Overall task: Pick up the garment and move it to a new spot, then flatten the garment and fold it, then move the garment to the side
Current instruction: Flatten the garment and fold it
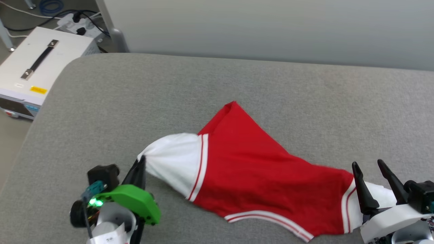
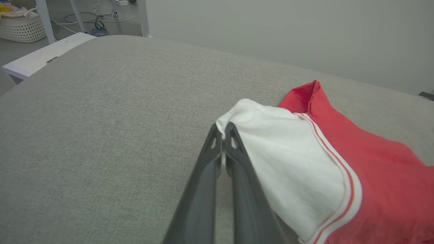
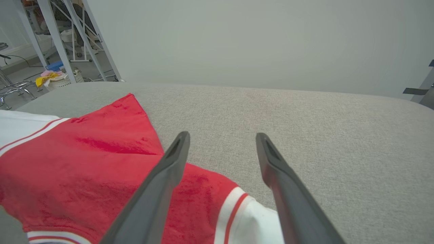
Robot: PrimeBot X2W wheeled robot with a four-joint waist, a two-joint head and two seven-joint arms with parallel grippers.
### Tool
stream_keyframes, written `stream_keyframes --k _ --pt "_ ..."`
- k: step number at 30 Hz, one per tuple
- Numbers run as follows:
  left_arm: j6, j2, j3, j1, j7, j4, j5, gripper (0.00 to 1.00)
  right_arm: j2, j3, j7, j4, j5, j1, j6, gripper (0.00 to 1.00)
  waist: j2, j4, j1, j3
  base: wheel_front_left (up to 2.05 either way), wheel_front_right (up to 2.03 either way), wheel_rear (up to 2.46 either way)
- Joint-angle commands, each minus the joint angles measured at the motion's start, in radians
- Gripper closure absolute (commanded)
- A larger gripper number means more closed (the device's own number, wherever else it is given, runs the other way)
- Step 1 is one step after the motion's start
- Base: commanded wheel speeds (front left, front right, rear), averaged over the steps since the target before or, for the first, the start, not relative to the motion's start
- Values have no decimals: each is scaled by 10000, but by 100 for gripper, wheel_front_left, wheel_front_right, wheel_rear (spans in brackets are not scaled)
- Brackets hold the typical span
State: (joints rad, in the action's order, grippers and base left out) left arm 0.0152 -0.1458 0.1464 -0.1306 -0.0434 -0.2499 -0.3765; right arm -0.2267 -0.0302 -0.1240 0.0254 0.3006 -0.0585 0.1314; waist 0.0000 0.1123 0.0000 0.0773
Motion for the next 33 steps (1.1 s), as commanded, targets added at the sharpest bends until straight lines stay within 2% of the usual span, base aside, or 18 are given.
stream_keyframes --k 1,7,11,12,13,14,18,22,26,29,33 --pt "123 -184 -155 296 114 145 -155 100 48 45 105 110 -50 -125 -7 0 0 350 0 -322 0 0 0" --pt "79 -529 -83 871 901 -100 -269 100 182 128 594 685 -106 -152 -7 0 0 466 0 -460 0 0 0" --pt "-76 -562 182 755 920 -735 -149 100 253 116 801 882 -121 -140 -7 0 0 435 0 -497 0 0 0" --pt "-114 -560 245 697 867 -886 -106 82 262 115 834 901 -120 -141 -7 0 0 424 0 -502 0 0 0" --pt "-83 -560 294 620 738 -1042 -11 4 264 107 869 919 -116 -140 -7 0 0 412 0 -508 0 0 0" --pt "-54 -553 326 560 621 -1161 58 0 261 99 891 928 -111 -137 -7 0 0 402 0 -513 0 0 0" --pt "-25 -406 401 304 -101 -1362 192 0 117 -10 1107 799 -87 -76 -7 0 0 459 0 -478 0 0 0" --pt "-81 -298 529 35 -940 -1182 374 0 -394 -563 1862 347 94 264 -7 0 0 707 0 -350 0 0 0" --pt "-215 -196 759 -174 -1551 -786 566 0 -1234 -1582 3566 -201 687 952 -7 0 0 1046 0 -168 0 0 0" --pt "-290 -120 921 -289 -1820 -391 713 0 -1855 -2449 5356 -429 1396 1695 -7 0 0 1333 0 -7 0 0 0" --pt "-340 -12 1094 -325 -1963 -40 815 0 -2253 -3364 7671 -212 2285 2712 -7 0 0 1665 0 183 0 0 0"
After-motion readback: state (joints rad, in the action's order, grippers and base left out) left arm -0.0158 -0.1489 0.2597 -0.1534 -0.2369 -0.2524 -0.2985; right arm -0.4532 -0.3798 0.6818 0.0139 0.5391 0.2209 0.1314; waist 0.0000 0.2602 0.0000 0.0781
